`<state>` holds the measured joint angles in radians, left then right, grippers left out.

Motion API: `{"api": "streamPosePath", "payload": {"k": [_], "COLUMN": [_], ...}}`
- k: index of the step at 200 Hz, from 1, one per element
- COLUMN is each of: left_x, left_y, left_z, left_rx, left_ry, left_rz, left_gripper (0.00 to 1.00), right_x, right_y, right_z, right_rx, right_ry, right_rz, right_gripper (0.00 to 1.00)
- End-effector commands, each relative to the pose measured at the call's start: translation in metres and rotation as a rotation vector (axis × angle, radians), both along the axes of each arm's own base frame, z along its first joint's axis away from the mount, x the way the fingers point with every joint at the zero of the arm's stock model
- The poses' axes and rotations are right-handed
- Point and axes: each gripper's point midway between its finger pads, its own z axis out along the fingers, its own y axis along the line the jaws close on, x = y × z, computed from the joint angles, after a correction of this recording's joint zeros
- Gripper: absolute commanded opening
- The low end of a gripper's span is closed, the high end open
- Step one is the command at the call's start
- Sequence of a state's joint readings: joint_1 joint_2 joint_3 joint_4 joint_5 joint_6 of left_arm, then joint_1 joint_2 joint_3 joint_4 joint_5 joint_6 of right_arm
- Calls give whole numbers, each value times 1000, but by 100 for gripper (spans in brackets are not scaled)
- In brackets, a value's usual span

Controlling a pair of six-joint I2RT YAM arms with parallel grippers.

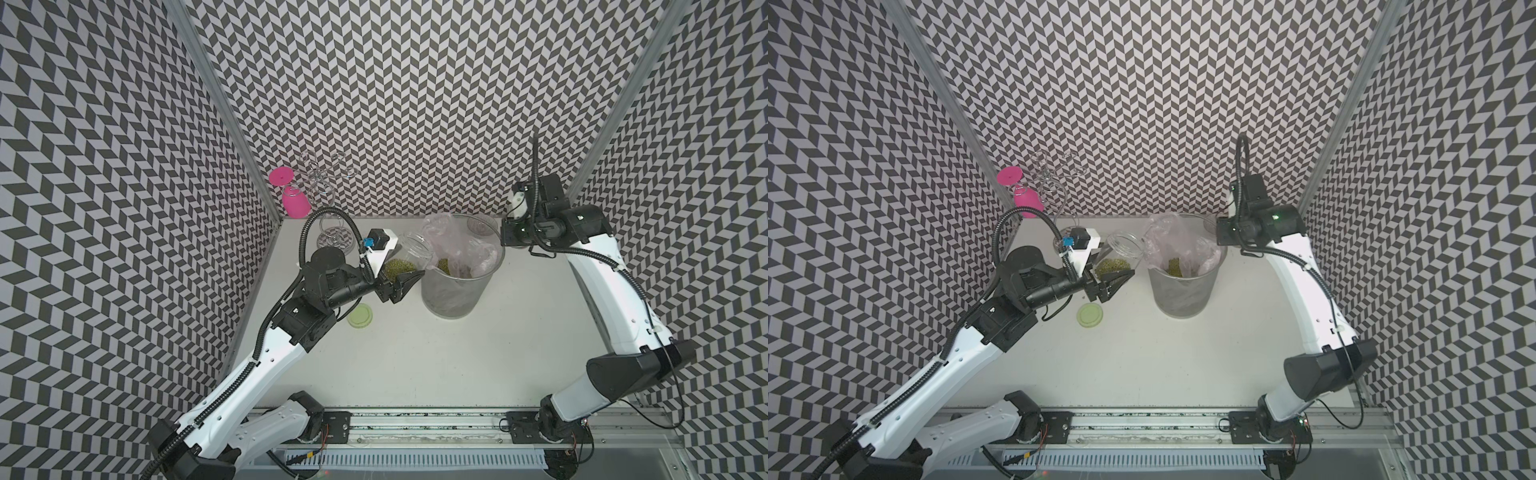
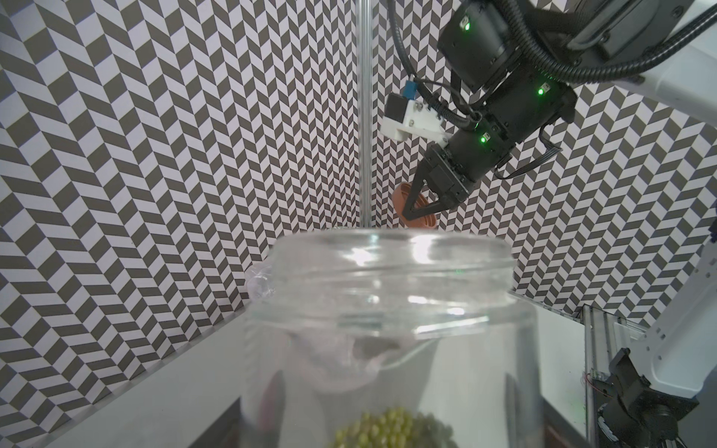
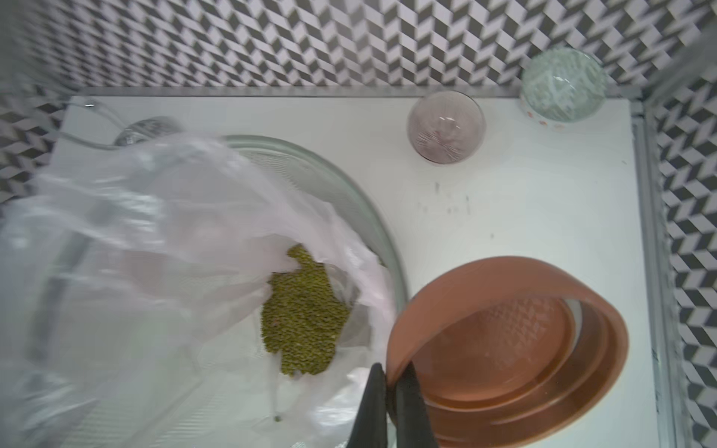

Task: Empty moldy mung beans from jars
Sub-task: Place the lid at the center of the board.

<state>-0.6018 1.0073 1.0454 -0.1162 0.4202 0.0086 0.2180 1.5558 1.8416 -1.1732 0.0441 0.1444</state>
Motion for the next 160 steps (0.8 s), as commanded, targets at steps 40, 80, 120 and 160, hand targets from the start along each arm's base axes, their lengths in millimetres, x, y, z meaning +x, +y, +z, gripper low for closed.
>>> {"api": "streamPosePath", "payload": {"k": [40,80,120,160], "left_x": [-17,-20,-21,-23], "left_y": [-1,4,5,6], "left_z": [41,41,37,38], "left_rx": [-102,-86,-81,-88], "left_ry": [-114,-127,-120,-119], "left_rz": [-60,-47,-46,-46], "left_gripper": [8,8,8,8], "right_x": [12,9,5,10], "right_y": [-44,-48,-50,-53], "right_z": [-105,-182,-242,-268], "right_rx": [15,51,28,4], "right_ry": [173,324,464,531], "right_rz": [-107,-109,-117,-144], "right_gripper": [0,0,0,0]}}
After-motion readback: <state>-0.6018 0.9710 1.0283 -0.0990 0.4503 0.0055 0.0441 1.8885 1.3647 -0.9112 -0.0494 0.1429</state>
